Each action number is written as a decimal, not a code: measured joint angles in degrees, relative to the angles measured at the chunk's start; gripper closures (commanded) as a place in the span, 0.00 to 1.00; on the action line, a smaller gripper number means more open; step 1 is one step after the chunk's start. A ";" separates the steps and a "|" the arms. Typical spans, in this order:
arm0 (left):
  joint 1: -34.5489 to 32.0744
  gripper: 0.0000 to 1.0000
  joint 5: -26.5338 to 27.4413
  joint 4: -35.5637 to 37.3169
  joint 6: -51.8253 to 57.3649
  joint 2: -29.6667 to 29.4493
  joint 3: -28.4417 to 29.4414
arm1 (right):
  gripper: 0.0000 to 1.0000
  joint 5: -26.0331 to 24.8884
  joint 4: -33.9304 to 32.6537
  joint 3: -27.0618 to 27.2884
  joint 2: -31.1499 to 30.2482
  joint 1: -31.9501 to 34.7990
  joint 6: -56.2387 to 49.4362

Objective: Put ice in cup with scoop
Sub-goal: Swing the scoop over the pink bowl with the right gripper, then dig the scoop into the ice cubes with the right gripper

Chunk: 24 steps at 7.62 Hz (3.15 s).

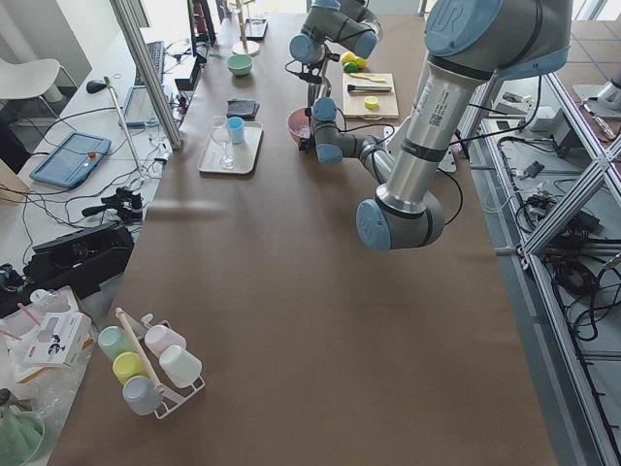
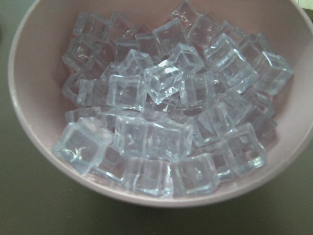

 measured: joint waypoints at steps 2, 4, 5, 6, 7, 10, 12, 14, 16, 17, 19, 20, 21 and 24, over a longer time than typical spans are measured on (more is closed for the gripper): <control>0.55 0.01 1.22 -0.15 -0.83 -0.02 -0.19 | 1.00 -1.51 0.36 -1.27 -0.26 -0.65 0.01; 0.62 0.01 1.44 -0.19 -0.95 0.16 -0.36 | 1.00 -2.10 2.03 -2.93 -0.32 -0.85 0.07; 0.67 0.01 1.47 -0.19 -0.99 0.16 -0.40 | 1.00 -2.19 3.42 -3.90 -0.32 -1.06 0.35; 0.67 0.01 1.53 -0.15 -1.02 0.18 -0.39 | 1.00 -2.23 4.64 -4.60 -0.41 -1.29 0.62; 0.68 0.01 1.58 -0.12 -1.04 0.17 -0.38 | 1.00 -2.25 5.63 -4.89 -0.68 -1.55 0.77; 0.69 0.01 1.57 -0.17 -1.04 0.16 -0.43 | 1.00 -2.26 9.44 -4.90 -2.66 -2.11 0.95; 0.67 0.01 1.63 -0.19 -1.04 0.16 -0.44 | 1.00 -2.39 12.93 -4.66 -4.28 -2.19 0.97; 0.68 0.01 1.58 -0.19 -1.04 0.17 -0.44 | 1.00 -2.98 15.67 -3.89 -5.87 -2.22 0.91; 0.64 0.01 1.57 -0.19 -1.04 0.21 -0.44 | 1.00 -3.66 18.98 -0.82 -9.07 -2.23 0.77; 0.63 0.01 1.57 -0.19 -1.04 0.22 -0.44 | 1.00 -3.82 19.81 1.17 -10.57 -2.27 0.42; 0.63 0.01 1.57 -0.19 -1.08 0.22 -0.44 | 1.00 -3.93 20.72 4.10 -12.53 -2.30 0.07; 0.63 0.01 1.57 -0.19 -1.11 0.22 -0.44 | 1.00 -4.02 21.96 6.16 -14.00 -2.31 -0.01; 0.63 0.01 1.60 -0.15 -1.12 0.19 -0.44 | 1.00 -4.14 24.10 8.63 -16.01 -2.31 -0.08; 0.62 0.01 1.65 -0.06 -1.13 0.09 -0.44 | 1.00 -3.80 29.54 13.11 -19.87 -2.31 -0.94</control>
